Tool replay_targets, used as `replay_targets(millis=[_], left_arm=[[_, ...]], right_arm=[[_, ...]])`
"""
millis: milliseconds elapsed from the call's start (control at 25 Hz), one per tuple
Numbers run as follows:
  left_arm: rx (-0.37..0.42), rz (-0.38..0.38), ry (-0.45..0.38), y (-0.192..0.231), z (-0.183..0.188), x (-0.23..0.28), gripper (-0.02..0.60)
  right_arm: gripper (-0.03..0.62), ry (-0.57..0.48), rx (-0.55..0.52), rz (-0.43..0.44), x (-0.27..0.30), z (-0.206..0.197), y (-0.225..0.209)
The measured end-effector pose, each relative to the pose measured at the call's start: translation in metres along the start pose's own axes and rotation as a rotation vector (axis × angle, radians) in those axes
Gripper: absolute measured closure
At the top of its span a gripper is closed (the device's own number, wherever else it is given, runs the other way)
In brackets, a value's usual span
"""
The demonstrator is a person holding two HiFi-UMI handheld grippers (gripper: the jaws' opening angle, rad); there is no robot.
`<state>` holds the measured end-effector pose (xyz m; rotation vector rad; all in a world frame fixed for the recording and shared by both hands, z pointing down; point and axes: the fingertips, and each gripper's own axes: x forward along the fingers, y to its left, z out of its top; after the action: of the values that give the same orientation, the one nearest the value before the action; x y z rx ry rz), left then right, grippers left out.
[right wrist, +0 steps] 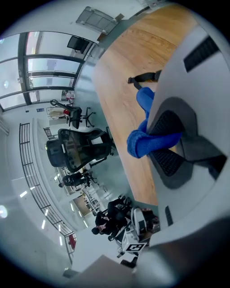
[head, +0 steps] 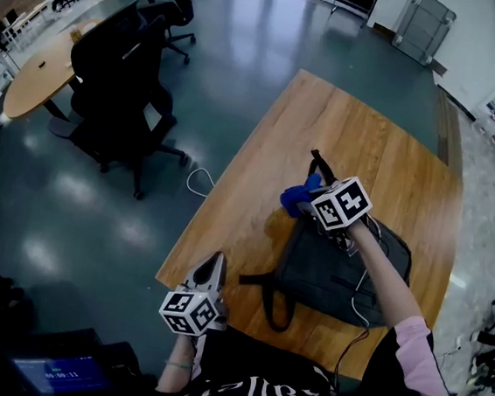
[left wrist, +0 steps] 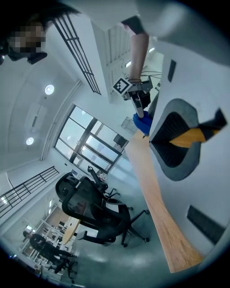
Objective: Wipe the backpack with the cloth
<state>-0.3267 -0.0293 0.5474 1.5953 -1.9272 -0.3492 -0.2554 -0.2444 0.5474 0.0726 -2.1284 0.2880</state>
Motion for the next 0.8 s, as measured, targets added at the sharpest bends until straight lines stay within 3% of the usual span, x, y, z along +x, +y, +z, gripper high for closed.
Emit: replay_targets(millis=[440,800], left_arm=[[0.021,-0.04,0.026,-0.01,-0.001,0.001,0.583],[0.04,-0.057,0.041,-0.009,0.0,0.002,0.583]], right_arm=[[0.528,-0.049,0.008,0.175,-0.005,-0.037,0.133],[0.528,-0.177,0.194,0.283,-0.015,-0.075,0.219]])
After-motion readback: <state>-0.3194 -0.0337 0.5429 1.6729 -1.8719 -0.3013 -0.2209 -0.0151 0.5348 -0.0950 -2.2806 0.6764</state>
